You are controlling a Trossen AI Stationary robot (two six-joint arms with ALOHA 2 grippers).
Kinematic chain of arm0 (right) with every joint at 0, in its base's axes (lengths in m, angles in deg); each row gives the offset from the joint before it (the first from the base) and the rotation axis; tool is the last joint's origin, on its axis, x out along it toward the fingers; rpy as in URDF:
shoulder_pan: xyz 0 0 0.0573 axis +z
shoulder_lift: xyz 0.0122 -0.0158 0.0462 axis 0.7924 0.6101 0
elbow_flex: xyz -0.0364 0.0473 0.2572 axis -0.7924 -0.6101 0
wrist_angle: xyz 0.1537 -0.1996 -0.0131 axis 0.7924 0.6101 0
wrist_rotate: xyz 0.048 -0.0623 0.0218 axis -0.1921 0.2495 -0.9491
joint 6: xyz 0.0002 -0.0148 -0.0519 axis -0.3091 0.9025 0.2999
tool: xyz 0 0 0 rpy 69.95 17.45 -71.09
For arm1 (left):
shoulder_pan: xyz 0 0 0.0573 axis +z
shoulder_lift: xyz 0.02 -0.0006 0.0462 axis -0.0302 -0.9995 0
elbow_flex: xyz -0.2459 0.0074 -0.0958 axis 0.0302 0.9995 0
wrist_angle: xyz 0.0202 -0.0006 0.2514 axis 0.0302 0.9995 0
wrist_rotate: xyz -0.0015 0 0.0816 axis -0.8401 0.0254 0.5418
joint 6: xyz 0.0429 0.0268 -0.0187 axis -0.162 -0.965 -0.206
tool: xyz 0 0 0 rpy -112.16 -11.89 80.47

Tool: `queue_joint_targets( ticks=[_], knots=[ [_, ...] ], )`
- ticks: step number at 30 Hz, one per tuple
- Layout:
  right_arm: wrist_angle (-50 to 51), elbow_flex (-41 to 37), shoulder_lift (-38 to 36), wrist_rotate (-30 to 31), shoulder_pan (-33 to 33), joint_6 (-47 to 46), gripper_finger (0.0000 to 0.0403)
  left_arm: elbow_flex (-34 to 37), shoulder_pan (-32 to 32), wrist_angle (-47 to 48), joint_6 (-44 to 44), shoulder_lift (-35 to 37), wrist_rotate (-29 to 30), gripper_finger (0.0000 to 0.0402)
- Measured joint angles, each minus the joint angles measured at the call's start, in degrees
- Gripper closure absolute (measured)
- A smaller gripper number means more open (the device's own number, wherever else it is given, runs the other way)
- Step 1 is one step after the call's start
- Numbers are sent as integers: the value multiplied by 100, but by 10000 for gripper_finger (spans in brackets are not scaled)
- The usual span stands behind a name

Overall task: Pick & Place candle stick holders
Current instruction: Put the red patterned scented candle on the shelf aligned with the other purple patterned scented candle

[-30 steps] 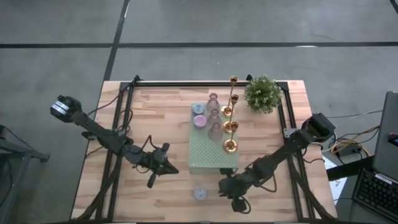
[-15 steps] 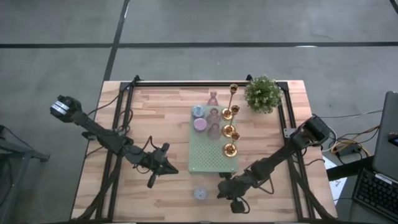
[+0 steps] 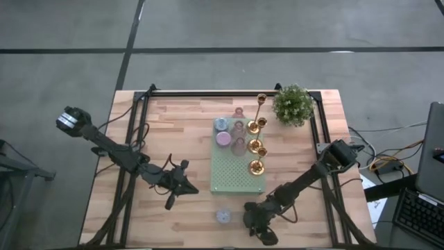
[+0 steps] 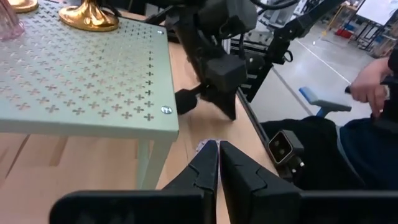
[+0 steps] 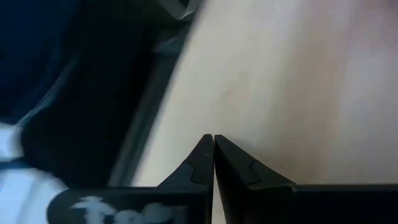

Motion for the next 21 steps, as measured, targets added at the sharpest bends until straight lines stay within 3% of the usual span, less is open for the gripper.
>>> queue_joint_targets(
  ticks=[8,16,21],
  knots=[
    [-87,7,-363,-620,296,-230,394,0,2,50,1,-89,-4,383],
    [-119,9,-986,-714,452,-228,394,0,2,81,7,-109,-4,383],
    [-96,-16,-1653,-725,479,473,394,0,2,85,0,-109,-5,383]
  ],
)
